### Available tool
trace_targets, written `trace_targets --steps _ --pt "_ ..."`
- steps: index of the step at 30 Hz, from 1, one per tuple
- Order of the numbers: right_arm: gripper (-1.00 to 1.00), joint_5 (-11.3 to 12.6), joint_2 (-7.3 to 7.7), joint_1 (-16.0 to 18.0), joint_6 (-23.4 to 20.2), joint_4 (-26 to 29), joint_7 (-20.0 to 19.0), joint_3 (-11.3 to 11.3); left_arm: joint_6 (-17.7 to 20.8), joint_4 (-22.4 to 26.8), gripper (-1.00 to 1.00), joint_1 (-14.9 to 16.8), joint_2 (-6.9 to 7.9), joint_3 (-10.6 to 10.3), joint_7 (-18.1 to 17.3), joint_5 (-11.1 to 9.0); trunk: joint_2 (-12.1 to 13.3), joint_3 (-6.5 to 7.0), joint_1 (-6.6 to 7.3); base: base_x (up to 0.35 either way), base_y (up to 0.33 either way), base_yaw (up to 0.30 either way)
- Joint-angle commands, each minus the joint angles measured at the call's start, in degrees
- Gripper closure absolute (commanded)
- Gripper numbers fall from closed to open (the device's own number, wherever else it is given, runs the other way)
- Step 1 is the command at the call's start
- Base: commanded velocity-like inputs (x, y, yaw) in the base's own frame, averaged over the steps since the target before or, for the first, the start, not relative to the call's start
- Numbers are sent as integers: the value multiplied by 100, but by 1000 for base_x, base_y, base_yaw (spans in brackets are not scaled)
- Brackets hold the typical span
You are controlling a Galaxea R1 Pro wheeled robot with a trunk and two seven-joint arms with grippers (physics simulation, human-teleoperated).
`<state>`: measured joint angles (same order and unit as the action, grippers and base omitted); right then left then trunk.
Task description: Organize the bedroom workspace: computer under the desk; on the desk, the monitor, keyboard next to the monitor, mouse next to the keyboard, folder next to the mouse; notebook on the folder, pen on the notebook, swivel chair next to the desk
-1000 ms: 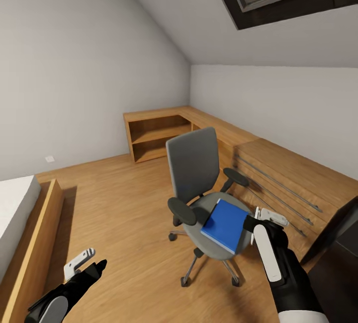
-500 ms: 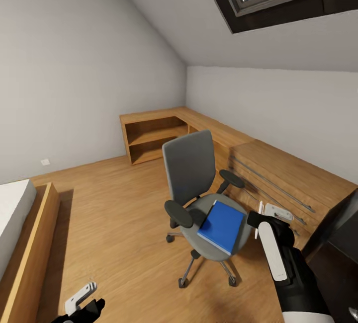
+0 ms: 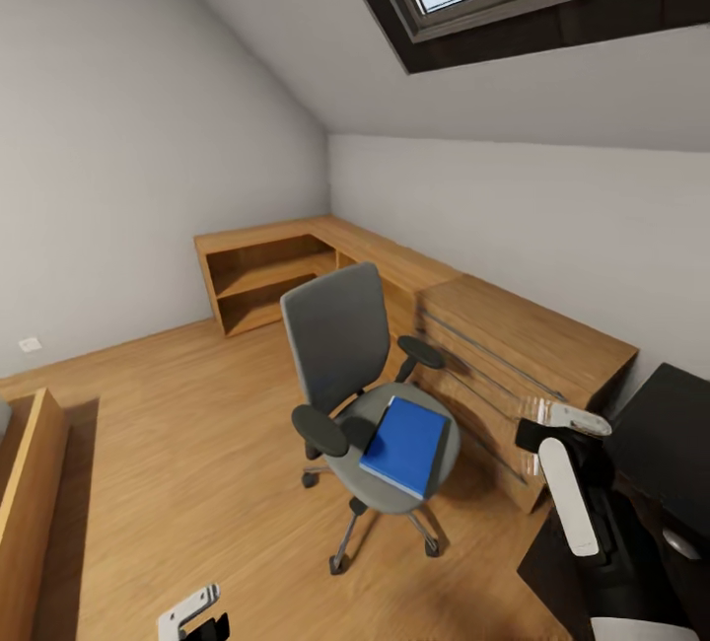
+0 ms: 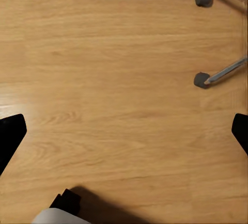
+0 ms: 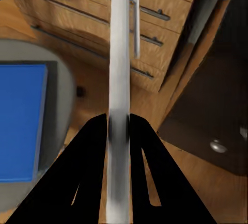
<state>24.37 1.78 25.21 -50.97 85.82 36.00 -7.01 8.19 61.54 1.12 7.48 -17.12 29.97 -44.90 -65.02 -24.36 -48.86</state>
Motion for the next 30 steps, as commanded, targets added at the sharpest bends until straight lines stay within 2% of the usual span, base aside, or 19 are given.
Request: trace_targets --steps 1,2,6,10,12,13,17,18,24,30 --pt "100 83 49 4 -30 13 36 -49 -6 3 -100 4 7 -38 44 -18 37 12 22 0 0 -273" --pt "100 87 128 3 -70 19 -5 -165 -33 -9 -100 4 7 -64 44 -12 77 30 44 0 0 -274" --pt "100 92 287 10 -146 30 -156 -396 -65 -26 -100 4 7 -95 47 -5 238 102 132 0 0 -274" --pt "100 95 489 31 -269 10 -240 -480 -76 -33 -100 4 7 -109 51 -2 398 173 220 0 0 -275" --pt "100 92 576 42 -295 -91 -314 -506 -76 -40 -100 6 3 -114 55 -5 398 173 220 0 0 -275" --pt "100 89 667 48 -286 -282 -440 -543 -77 -97 -100 4 1 -123 59 -3 398 173 220 0 0 -275" --pt "100 83 858 52 -93 -780 -818 -751 -84 -412 -100 6 -5 -193 55 11 398 173 220 0 0 -275" --pt "100 65 960 53 126 -1049 -1073 -846 -95 -569 -100 4 -7 -218 51 18 398 173 220 0 0 -137" --pt "100 80 1097 54 261 -1207 -1217 -880 -118 -656 -100 3 -9 -231 46 45 398 173 220 171 0 -44" --pt "100 41 1120 54 279 -1241 -1261 -889 -637 -754 -100 2 -4 -402 44 21 398 173 220 321 0 -2"
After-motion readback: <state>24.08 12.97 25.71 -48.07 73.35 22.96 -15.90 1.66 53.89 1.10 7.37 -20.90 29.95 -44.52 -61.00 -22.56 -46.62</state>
